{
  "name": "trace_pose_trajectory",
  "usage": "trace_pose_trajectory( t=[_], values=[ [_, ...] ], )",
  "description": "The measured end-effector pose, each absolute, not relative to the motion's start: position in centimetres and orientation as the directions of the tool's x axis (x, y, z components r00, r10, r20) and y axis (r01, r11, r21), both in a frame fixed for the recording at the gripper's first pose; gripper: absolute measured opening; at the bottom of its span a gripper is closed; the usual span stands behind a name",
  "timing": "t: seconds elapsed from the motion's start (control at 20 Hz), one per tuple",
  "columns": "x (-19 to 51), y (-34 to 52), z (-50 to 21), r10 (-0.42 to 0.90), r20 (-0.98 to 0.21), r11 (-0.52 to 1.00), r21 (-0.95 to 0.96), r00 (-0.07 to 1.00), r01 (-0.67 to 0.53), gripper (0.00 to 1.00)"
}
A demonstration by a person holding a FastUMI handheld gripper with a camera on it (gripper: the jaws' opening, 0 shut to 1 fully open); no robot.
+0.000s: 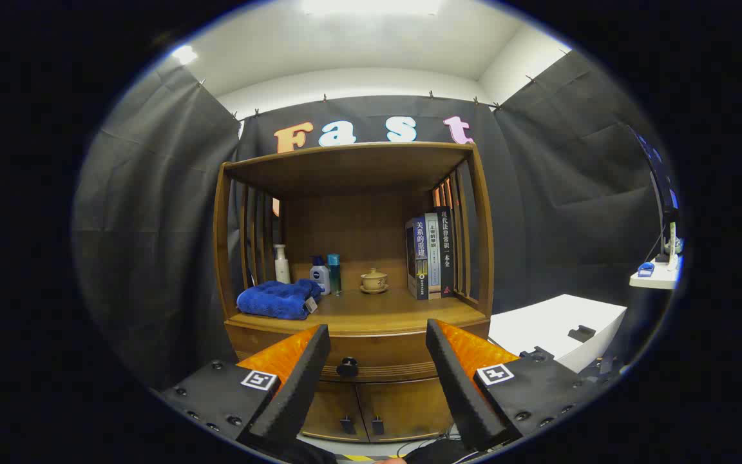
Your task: Pull open the drawer, take out the items inside it, and place them on the countertop above the cabinet.
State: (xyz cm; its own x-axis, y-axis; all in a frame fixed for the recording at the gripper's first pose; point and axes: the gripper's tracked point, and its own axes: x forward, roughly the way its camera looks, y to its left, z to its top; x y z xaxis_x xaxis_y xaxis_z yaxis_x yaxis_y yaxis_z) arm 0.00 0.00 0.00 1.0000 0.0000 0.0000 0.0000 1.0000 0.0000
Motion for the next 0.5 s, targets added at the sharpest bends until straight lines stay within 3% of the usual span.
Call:
trace_pose_trajectory(
  t=[0.5],
  values=[
    [0.13, 0.01, -0.74, 0.01, -0.007, 1.0, -0.006, 1.0, -0.01, 0.97]
  ],
)
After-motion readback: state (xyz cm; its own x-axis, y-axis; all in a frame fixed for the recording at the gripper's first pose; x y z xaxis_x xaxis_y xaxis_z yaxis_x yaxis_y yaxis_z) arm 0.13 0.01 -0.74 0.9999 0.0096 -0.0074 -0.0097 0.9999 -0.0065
